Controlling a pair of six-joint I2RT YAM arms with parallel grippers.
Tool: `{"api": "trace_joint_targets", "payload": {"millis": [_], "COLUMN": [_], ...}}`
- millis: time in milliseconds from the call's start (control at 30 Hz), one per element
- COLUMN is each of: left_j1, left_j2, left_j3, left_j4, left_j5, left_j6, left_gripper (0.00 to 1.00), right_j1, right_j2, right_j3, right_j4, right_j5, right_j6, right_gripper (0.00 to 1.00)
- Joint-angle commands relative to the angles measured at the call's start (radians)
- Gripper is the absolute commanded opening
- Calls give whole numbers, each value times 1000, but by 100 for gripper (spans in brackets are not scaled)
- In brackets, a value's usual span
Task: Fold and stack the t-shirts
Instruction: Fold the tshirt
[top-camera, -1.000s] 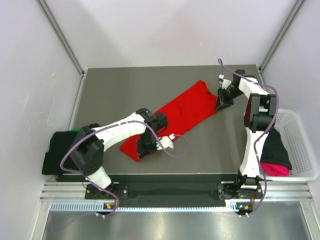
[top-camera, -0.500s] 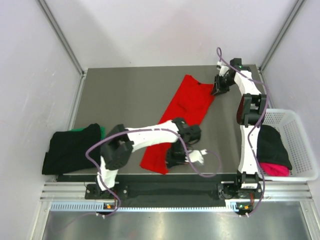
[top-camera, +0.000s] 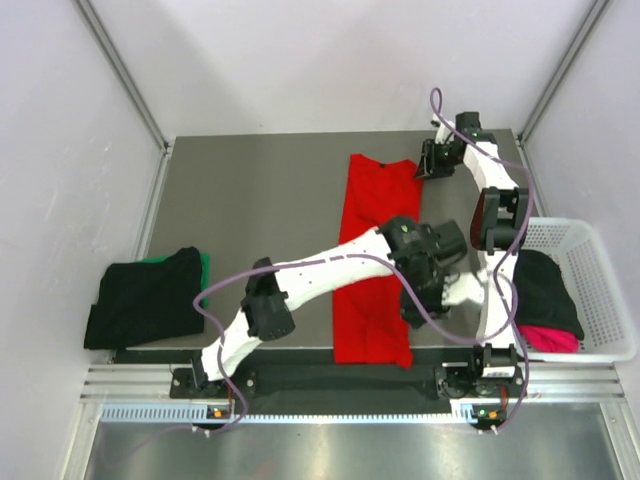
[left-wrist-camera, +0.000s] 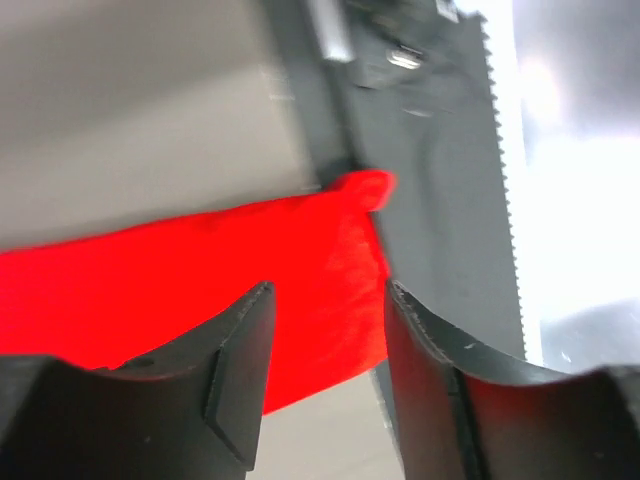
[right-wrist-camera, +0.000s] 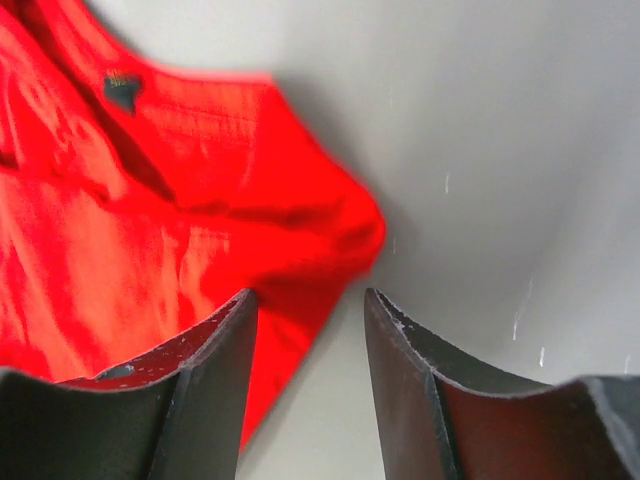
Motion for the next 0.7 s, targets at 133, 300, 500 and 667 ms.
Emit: {"api": "trace_joint_targets", "payload": {"millis": [133, 300, 500, 667], "left_j1": [327, 621, 851, 908], "left_j2": [-67, 68, 209, 298], "left_j3": [105, 192, 142, 104], "left_j4": [53, 111, 410, 614], "left_j5": [-119, -52, 233, 365], "left_j6": [-204, -290, -414, -589], "left_gripper": [57, 57, 57, 61], "right_j1": [-35, -35, -31, -31], "right_j2": [-309, -507, -688, -786], "right_j3": [-282, -485, -704, -792], "right_j4": [61, 89, 85, 99], "right_j5": [8, -35, -81, -61], "right_j6": [-22, -40, -74, -103], "right_gripper": [48, 48, 48, 49]}}
